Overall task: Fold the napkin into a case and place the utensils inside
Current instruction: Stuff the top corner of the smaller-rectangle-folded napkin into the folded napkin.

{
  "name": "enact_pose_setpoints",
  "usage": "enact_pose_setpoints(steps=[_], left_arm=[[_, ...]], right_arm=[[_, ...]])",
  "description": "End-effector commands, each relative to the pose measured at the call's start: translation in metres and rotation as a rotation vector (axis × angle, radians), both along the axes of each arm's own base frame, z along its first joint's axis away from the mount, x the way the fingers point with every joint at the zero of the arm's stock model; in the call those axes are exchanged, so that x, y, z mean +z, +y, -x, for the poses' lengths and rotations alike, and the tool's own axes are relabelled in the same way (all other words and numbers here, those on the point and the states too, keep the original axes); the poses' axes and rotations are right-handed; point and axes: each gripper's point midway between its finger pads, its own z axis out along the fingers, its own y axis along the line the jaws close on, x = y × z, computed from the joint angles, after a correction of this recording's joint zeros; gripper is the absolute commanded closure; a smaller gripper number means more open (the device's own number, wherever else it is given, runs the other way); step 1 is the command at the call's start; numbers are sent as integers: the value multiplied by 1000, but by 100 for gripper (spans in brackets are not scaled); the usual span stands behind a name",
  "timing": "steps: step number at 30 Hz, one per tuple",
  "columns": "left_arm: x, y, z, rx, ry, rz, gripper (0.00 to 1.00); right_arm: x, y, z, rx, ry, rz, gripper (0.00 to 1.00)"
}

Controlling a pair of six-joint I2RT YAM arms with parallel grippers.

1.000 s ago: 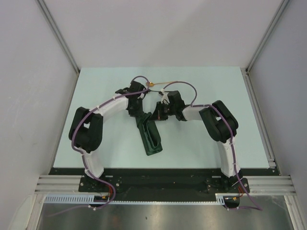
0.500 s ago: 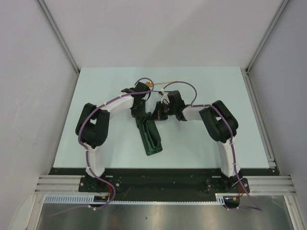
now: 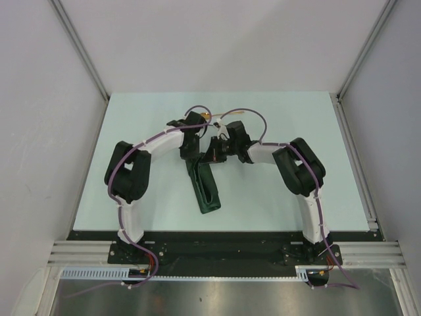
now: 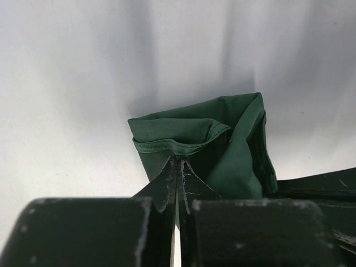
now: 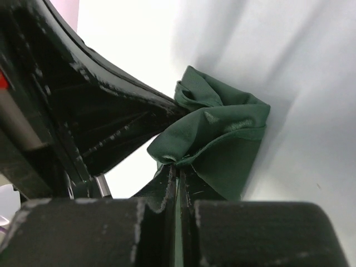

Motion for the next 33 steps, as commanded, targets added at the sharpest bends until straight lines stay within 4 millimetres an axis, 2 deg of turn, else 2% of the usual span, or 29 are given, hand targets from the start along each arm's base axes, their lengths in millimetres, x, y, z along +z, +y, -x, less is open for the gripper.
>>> enact_pose_setpoints(steps=[1, 4, 6, 7, 9, 15, 17, 21, 23, 25, 33], left_arm=[[26, -13, -4, -22, -68, 77, 100], [29, -16, 0, -13, -73, 125, 100], [34, -20, 0, -5, -83, 171, 100], [33, -19, 2, -1, -81, 177, 100], [36, -19, 1, 14, -86, 200, 100], [38, -17, -1, 64, -83, 267, 100], [38, -15, 0, 81, -80, 281, 100], [37, -10, 2, 113, -83, 288, 100], [44, -10, 1, 124, -105, 313, 100], [45, -10, 2, 123, -100, 319, 100], [33, -8, 4, 123, -68, 301, 100]], right_arm=[[7, 18, 2, 45, 1, -18, 100], [0, 28, 3, 41, 31, -33, 100], [4, 36, 4, 41, 46, -78, 100], [-4, 38, 4, 37, 57, -75, 100], [-8, 42, 3, 32, 61, -88, 100], [-36, 41, 2, 38, 75, -49, 100], [-36, 39, 4, 51, 73, -47, 100], [-29, 33, 0, 42, 64, -61, 95], [-27, 32, -3, 37, 71, -68, 88], [-19, 33, -2, 49, 77, -93, 87], [2, 18, -1, 23, 67, -74, 74]])
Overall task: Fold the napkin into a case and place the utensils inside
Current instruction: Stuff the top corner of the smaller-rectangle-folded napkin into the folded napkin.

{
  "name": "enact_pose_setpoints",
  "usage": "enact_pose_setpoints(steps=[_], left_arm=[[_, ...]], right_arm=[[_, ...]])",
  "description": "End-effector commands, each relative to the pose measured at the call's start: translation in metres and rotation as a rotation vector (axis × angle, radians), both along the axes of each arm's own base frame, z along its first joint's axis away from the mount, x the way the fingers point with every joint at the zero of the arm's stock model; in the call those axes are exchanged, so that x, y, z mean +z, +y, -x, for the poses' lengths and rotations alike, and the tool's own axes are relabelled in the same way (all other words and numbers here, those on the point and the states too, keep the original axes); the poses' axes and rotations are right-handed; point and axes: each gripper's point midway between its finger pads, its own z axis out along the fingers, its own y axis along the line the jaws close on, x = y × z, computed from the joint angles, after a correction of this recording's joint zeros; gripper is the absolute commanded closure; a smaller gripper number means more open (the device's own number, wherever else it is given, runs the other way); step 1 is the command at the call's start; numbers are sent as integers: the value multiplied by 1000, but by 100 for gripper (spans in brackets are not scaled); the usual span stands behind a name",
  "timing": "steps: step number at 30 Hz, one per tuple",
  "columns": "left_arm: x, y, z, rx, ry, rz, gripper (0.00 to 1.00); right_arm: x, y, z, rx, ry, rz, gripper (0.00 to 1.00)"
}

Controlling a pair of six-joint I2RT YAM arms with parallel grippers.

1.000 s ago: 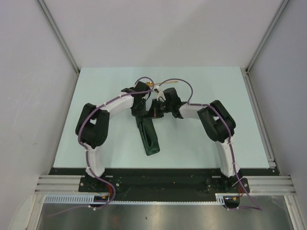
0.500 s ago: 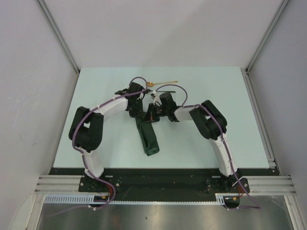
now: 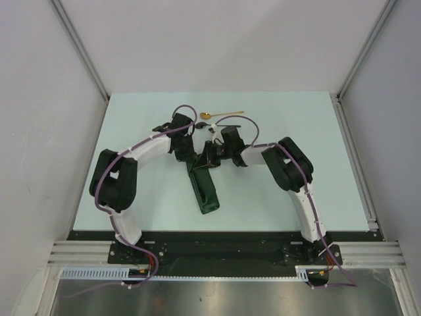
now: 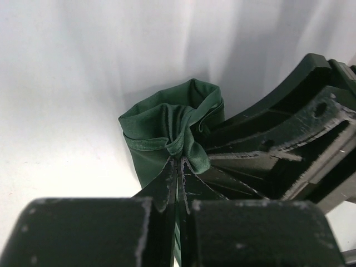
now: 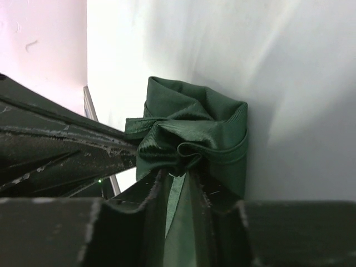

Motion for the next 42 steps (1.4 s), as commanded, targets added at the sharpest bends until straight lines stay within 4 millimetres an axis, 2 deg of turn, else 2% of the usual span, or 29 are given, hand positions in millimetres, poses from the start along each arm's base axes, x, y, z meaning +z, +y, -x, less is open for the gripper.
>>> enact_pose_setpoints(steps=[1, 7, 20, 23, 24, 26, 29, 33, 37, 40, 42], left_arm=[[13, -4, -5, 17, -34, 49, 100], [17, -1, -7, 21, -46, 43, 100], [16, -1, -6, 20, -42, 47, 100], [17, -1, -6, 19, -46, 50, 100], [18, -2, -7, 17, -50, 53, 100], [22, -2, -8, 16, -62, 56, 100], [27, -2, -9, 10, -78, 57, 100], [29, -4, -9, 8, -94, 74, 100], [24, -9, -7, 17, -73, 108, 100], [16, -5, -4, 58, -38, 96, 100], [12, 1, -5, 96, -25, 101, 100]], right_arm=[[33, -9, -5, -16, -67, -6, 72], [31, -18, -5, -18, -75, 24, 68], [35, -18, -16, -5, -155, 83, 62], [35, -13, -17, 23, -168, 89, 71], [32, -10, -17, 34, -166, 84, 79], [30, -5, -13, 60, -151, 72, 88], [21, 6, -5, 95, -116, 51, 94], [14, 23, 2, 121, -96, 12, 96], [-5, 33, 3, 143, -70, -7, 96], [-7, 30, 0, 138, -70, -4, 92], [-2, 23, 1, 126, -72, 1, 83]])
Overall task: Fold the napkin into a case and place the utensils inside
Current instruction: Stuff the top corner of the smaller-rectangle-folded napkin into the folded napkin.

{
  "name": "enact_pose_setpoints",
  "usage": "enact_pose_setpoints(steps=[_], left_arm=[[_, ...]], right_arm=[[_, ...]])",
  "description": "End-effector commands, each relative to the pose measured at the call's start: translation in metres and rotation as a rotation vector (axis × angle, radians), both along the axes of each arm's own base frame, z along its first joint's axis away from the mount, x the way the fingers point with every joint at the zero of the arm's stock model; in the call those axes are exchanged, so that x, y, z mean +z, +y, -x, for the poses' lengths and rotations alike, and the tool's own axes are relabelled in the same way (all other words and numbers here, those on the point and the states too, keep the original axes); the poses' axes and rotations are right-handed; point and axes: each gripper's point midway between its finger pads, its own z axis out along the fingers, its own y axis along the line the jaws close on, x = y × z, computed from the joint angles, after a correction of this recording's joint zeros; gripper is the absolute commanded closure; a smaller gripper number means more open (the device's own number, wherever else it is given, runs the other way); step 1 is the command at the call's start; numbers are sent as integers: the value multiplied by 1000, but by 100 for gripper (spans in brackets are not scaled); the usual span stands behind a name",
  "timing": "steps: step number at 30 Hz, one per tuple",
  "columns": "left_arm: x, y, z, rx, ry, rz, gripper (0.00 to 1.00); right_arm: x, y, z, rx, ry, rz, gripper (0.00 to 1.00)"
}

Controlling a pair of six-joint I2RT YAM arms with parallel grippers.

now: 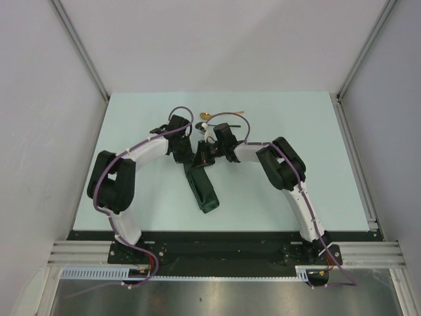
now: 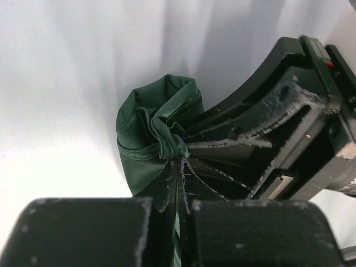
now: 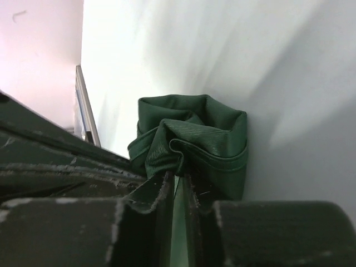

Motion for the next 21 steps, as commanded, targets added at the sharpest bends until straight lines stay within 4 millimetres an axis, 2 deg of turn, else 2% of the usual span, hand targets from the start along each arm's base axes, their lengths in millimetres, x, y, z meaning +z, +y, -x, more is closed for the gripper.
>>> enact_pose_setpoints(steps=[1, 4, 5, 7, 8, 16, 21], left_arm=[[13, -1, -7, 65, -33, 74, 100], [13, 3, -8, 88, -33, 80, 100], [13, 4, -7, 93, -36, 81, 100], [14, 4, -7, 86, -39, 78, 100], [13, 6, -7, 87, -36, 75, 100], [14, 7, -6, 84, -35, 73, 100], [12, 8, -6, 83, -35, 71, 100]], right_arm=[[5, -3, -2, -10, -20, -12, 81], [17, -9, 2, -17, -26, -8, 72], [27, -10, 2, -18, -49, -13, 69], [26, -16, 5, -28, -42, 2, 65], [33, -19, 4, -37, -51, -2, 64], [41, -31, 8, -49, -56, 1, 60], [45, -37, -3, -67, -75, -2, 59]])
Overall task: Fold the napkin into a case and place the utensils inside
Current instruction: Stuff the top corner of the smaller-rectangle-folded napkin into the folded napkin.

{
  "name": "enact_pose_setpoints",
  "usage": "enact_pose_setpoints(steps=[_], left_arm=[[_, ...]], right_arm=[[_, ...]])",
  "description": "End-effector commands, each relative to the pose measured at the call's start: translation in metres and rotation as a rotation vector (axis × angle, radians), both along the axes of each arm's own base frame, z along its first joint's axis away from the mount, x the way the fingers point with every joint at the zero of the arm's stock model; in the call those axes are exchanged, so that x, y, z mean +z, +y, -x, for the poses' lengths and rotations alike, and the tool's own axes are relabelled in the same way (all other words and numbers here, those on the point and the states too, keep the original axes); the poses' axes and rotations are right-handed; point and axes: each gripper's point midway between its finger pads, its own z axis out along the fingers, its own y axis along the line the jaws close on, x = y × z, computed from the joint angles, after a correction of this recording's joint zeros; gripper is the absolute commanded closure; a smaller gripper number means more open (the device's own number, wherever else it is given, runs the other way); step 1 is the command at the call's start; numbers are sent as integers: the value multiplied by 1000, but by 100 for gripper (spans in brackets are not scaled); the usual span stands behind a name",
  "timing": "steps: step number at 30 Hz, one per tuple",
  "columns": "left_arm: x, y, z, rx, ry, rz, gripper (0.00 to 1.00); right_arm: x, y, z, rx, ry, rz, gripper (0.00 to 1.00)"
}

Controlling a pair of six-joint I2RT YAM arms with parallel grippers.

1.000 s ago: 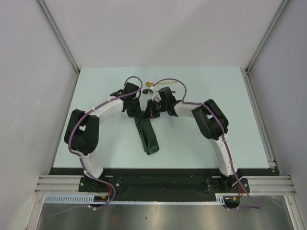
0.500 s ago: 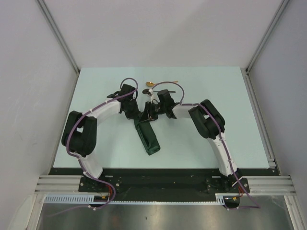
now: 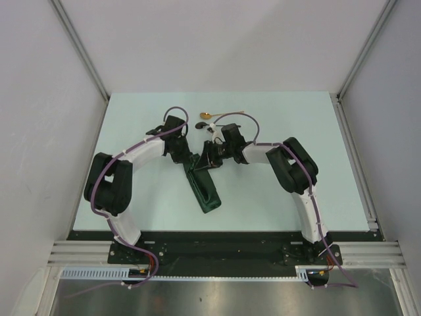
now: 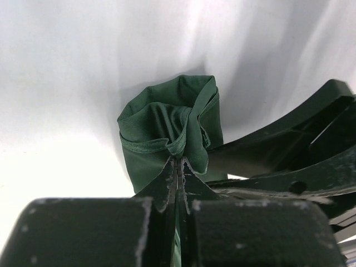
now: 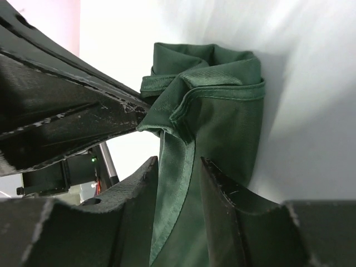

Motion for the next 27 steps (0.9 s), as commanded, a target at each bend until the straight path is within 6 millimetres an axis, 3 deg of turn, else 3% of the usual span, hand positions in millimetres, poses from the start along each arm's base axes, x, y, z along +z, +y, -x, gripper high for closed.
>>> enact_pose_setpoints(steps=[1, 14, 18, 27], left_arm=[[9, 2, -4, 13, -34, 15, 100], [14, 2, -4, 11, -43, 18, 100], [20, 2, -7, 12, -57, 25, 100], [26, 4, -12, 46, -89, 31, 100]], right_arm=[[28, -3, -19, -16, -84, -34, 59], [31, 20, -41, -10, -89, -87, 70], [23, 30, -36, 8, -66, -93, 78], [3, 37, -24, 0, -13, -137, 85]])
